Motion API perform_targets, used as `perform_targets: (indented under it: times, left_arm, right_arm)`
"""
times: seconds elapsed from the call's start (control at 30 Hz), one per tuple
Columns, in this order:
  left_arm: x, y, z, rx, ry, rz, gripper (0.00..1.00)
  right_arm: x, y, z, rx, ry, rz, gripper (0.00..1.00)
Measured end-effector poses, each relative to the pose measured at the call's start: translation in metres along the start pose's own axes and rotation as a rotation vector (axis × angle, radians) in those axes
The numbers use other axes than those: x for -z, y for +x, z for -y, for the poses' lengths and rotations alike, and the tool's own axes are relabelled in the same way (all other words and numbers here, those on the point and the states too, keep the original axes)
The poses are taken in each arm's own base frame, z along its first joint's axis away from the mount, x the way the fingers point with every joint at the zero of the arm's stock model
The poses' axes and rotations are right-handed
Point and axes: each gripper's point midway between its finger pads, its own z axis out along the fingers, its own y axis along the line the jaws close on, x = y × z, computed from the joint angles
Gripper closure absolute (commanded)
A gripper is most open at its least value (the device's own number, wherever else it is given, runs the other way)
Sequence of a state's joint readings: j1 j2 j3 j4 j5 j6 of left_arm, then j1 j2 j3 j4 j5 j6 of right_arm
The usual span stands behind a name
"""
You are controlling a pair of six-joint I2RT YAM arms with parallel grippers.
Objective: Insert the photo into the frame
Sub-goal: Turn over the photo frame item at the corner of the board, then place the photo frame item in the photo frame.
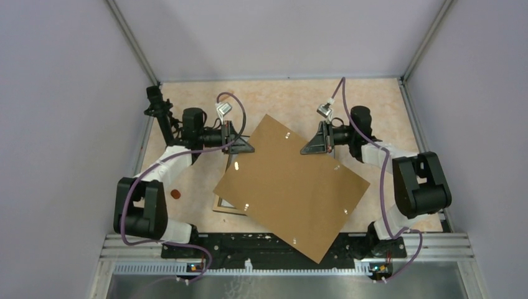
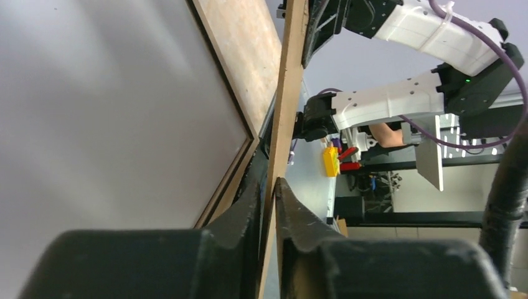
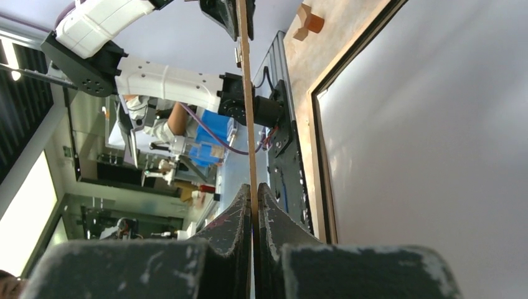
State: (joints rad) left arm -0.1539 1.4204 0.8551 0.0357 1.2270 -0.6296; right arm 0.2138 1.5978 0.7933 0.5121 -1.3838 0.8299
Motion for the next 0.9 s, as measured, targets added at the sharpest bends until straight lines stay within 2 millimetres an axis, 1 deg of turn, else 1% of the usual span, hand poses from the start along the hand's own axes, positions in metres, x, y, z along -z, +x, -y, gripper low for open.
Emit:
perform_targets:
  times: [0.07,0.1,0.13,0.2,0.23,0.33,0.4,0.47,0.53,0.6,0.7,0.77,0.9]
  left_arm:
    - [0.000,0.000,0.001,0.000,0.015,-0.006,1.00]
    - [0.000,0.001,0.003,-0.003,0.027,-0.012,1.00]
    - [0.001,0.001,0.005,-0.004,0.037,-0.016,1.00]
    - [0.001,0.001,0.008,-0.003,0.052,-0.023,1.00]
    - [0.002,0.001,0.009,-0.001,0.058,-0.024,1.00]
    - [0.002,-0.002,0.005,0.010,0.042,-0.009,1.00]
    - [0.005,-0.004,-0.002,0.037,0.017,0.013,1.00]
    - [0.011,-0.006,-0.015,0.087,-0.026,0.054,1.00]
    - [0.019,-0.007,-0.027,0.134,-0.054,0.089,1.00]
    - [0.027,-0.006,-0.039,0.192,-0.078,0.124,1.00]
    - [0.041,-0.009,-0.053,0.250,-0.111,0.181,1.00]
    - [0.047,-0.011,-0.061,0.264,-0.128,0.214,1.00]
    - [0.052,-0.007,-0.073,0.301,-0.143,0.253,1.00]
  right_arm:
    - [0.000,-0.001,0.000,-0.001,0.002,-0.002,1.00]
    - [0.000,-0.001,0.000,-0.006,0.004,-0.003,0.92]
    - [0.000,-0.001,0.000,-0.014,0.005,-0.004,0.79]
    - [0.000,-0.003,0.002,-0.040,0.019,0.002,0.56]
    - [0.001,-0.009,0.007,-0.049,0.048,0.027,0.48]
    - [0.004,-0.022,0.021,-0.087,0.118,0.080,0.27]
    - [0.015,-0.035,0.033,-0.119,0.189,0.144,0.14]
    - [0.031,-0.048,0.047,-0.146,0.267,0.217,0.03]
    - [0.051,-0.059,0.065,-0.188,0.364,0.292,0.01]
    - [0.073,-0.065,0.082,-0.227,0.478,0.361,0.01]
    - [0.099,-0.063,0.100,-0.258,0.650,0.429,0.01]
    - [0.107,-0.059,0.101,-0.252,0.728,0.442,0.02]
    - [0.118,-0.051,0.096,-0.224,0.810,0.472,0.09]
